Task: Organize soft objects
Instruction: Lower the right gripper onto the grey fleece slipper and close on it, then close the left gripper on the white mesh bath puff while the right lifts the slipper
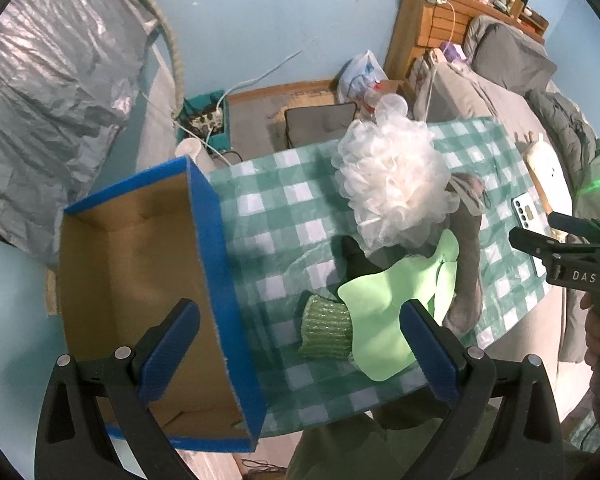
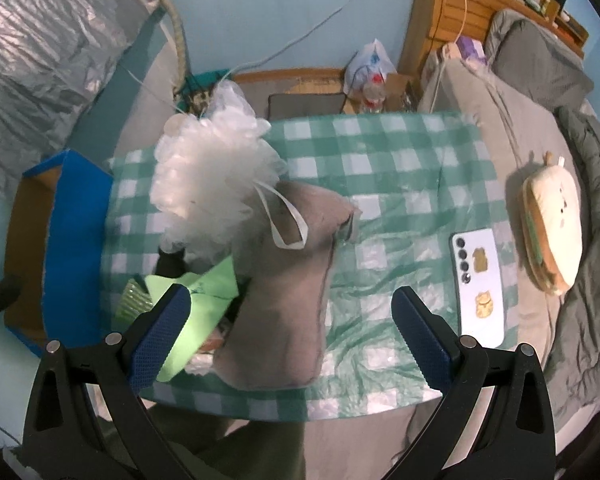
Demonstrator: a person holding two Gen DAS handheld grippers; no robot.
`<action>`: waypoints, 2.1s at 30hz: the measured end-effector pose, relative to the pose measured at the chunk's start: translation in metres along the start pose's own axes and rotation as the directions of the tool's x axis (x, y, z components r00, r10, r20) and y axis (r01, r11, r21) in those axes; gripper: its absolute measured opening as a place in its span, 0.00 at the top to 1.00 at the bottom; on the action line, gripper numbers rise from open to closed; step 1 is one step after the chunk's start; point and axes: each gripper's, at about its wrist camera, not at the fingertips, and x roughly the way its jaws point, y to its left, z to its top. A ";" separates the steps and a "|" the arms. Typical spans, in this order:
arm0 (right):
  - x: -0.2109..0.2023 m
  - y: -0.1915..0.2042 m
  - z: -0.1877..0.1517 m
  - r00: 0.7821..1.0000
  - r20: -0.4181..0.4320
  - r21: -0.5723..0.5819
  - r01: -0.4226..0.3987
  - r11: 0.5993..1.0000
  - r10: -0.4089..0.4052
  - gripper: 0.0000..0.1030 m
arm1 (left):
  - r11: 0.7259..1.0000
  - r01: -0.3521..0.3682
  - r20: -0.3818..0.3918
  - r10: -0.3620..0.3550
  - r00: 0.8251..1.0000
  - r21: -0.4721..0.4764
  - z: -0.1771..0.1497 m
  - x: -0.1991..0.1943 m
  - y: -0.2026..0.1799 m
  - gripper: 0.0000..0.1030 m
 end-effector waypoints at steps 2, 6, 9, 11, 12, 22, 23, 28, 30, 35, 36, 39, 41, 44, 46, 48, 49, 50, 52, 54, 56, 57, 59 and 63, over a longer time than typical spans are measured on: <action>0.009 -0.004 -0.002 1.000 -0.012 0.010 -0.006 1.000 0.006 0.02 | 1.000 0.001 -0.009 -0.001 1.000 0.008 0.001 0.008 -0.004 0.02; 0.025 -0.010 -0.005 0.999 -0.035 0.025 -0.013 1.000 0.013 0.02 | 1.000 -0.002 -0.022 0.002 1.000 0.021 0.000 0.022 -0.012 0.02; 0.035 -0.013 -0.007 0.998 -0.053 0.027 -0.018 0.999 0.019 0.02 | 0.999 -0.005 -0.029 0.006 1.000 0.039 0.000 0.030 -0.019 0.02; 0.043 -0.013 -0.008 0.997 -0.069 0.023 -0.018 1.000 0.019 0.02 | 0.999 -0.009 -0.035 0.011 0.999 0.049 0.000 0.037 -0.023 0.02; 0.046 -0.013 -0.009 0.997 -0.075 0.021 -0.017 1.000 0.018 0.02 | 0.999 -0.006 -0.041 0.008 0.999 0.054 -0.001 0.039 -0.025 0.02; 0.077 0.001 -0.016 0.989 -0.144 -0.039 -0.024 0.999 0.018 0.02 | 0.993 -0.013 -0.066 0.021 0.998 0.114 -0.007 0.062 -0.052 0.02; 0.080 0.002 -0.017 0.989 -0.146 -0.040 -0.025 0.999 0.019 0.02 | 0.993 -0.011 -0.067 0.019 0.998 0.119 -0.008 0.064 -0.053 0.02; 0.090 0.005 -0.014 0.988 -0.155 -0.033 -0.021 0.999 0.016 0.02 | 0.991 -0.008 -0.074 0.018 0.997 0.133 -0.008 0.071 -0.060 0.02; 0.095 0.004 -0.012 0.987 -0.160 -0.021 -0.017 1.000 0.014 0.03 | 0.991 -0.008 -0.081 0.019 0.997 0.132 -0.008 0.074 -0.061 0.02; 0.110 -0.001 -0.009 0.983 -0.181 0.004 -0.036 0.999 0.036 0.13 | 0.991 -0.011 -0.083 0.022 0.996 0.131 -0.006 0.075 -0.064 0.02; 0.112 -0.002 -0.009 0.981 -0.188 0.010 -0.044 0.999 0.045 0.19 | 0.992 -0.010 -0.082 0.021 0.996 0.128 -0.005 0.075 -0.064 0.02; 0.113 -0.004 -0.010 0.980 -0.188 0.012 -0.060 0.998 0.061 0.32 | 0.992 -0.006 -0.082 0.016 0.997 0.122 -0.002 0.075 -0.064 0.02; 0.110 -0.005 -0.010 0.980 -0.189 0.002 -0.067 0.998 0.066 0.42 | 0.993 -0.004 -0.083 0.014 0.996 0.117 0.002 0.076 -0.064 0.02; 0.103 -0.006 -0.011 0.979 -0.183 -0.009 -0.094 0.996 0.091 0.72 | 0.994 0.002 -0.083 0.007 0.997 0.109 0.006 0.076 -0.064 0.02; 0.097 -0.008 -0.012 0.982 -0.176 -0.029 -0.079 0.996 0.072 0.75 | 0.994 0.005 -0.081 0.004 0.997 0.105 0.010 0.076 -0.065 0.02; 0.096 -0.010 -0.013 0.982 -0.176 -0.040 -0.076 0.996 0.068 0.77 | 0.995 0.007 -0.078 0.001 0.997 0.102 0.014 0.077 -0.066 0.02; 0.094 -0.013 -0.013 0.982 -0.177 -0.042 -0.076 0.996 0.067 0.78 | 0.995 0.008 -0.080 0.000 0.997 0.101 0.017 0.078 -0.067 0.02; 0.092 -0.015 -0.014 0.982 -0.176 -0.045 -0.074 0.996 0.065 0.79 | 0.995 0.008 -0.079 0.000 0.997 0.099 0.018 0.078 -0.067 0.02; 0.086 -0.019 -0.014 0.985 -0.168 -0.058 -0.056 0.997 0.046 0.79 | 0.995 0.011 -0.077 -0.003 0.997 0.096 0.023 0.078 -0.069 0.02; 0.080 -0.026 -0.018 0.987 -0.159 -0.071 -0.034 0.997 0.022 0.79 | 0.996 0.014 -0.075 -0.007 0.997 0.091 0.028 0.078 -0.070 0.02; 0.078 -0.035 -0.016 0.988 -0.154 -0.074 -0.014 0.997 0.002 0.80 | 0.996 0.016 -0.072 -0.010 0.997 0.087 0.034 0.077 -0.072 0.02; 0.073 -0.049 -0.016 0.989 -0.151 -0.072 -0.009 0.997 -0.002 0.80 | 0.996 0.016 -0.068 -0.010 0.998 0.087 0.038 0.076 -0.073 0.02; 0.071 -0.055 -0.015 0.989 -0.147 -0.072 0.013 0.997 -0.023 0.80 | 0.996 0.015 -0.057 -0.010 0.998 0.088 0.045 0.075 -0.075 0.02; 0.074 -0.067 -0.011 0.989 -0.134 -0.066 0.054 0.996 -0.063 0.80 | 0.997 0.034 -0.044 -0.031 0.999 0.073 0.063 0.073 -0.077 0.02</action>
